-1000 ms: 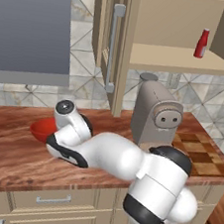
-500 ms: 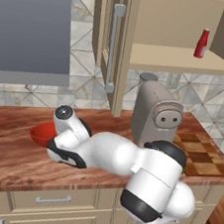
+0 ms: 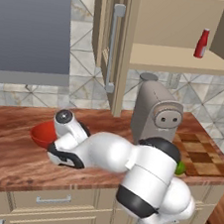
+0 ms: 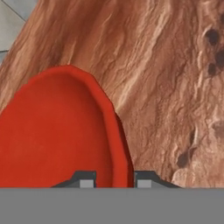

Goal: Open the cabinet. Place the bowl and condiment on the counter. Then place the lime and garlic on the cutting board.

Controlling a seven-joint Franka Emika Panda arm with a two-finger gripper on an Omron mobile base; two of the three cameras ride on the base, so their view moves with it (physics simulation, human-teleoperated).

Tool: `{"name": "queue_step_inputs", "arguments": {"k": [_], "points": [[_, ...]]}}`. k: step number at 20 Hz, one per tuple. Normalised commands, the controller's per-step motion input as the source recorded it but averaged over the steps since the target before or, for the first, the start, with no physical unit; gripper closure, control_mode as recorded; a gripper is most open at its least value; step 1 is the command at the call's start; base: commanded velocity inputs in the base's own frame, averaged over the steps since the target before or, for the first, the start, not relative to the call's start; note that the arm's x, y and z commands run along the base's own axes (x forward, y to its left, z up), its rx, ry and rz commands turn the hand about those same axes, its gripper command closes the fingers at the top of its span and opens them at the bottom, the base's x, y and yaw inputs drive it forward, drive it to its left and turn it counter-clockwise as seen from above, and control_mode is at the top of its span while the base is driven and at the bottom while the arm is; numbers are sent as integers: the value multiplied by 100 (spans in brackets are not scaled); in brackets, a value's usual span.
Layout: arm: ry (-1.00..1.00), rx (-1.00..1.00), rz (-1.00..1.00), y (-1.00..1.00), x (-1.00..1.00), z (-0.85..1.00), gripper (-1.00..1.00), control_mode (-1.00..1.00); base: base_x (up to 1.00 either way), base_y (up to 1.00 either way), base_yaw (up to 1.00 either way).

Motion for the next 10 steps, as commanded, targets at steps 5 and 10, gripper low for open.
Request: {"name": "queue_step_inputs", "arguments": {"k": [5,10], "points": [[0,0,0,0,23,-19,100,-100,0,0,0],[0,0,0,0,31,-22,100,-100,0,0,0]]}}
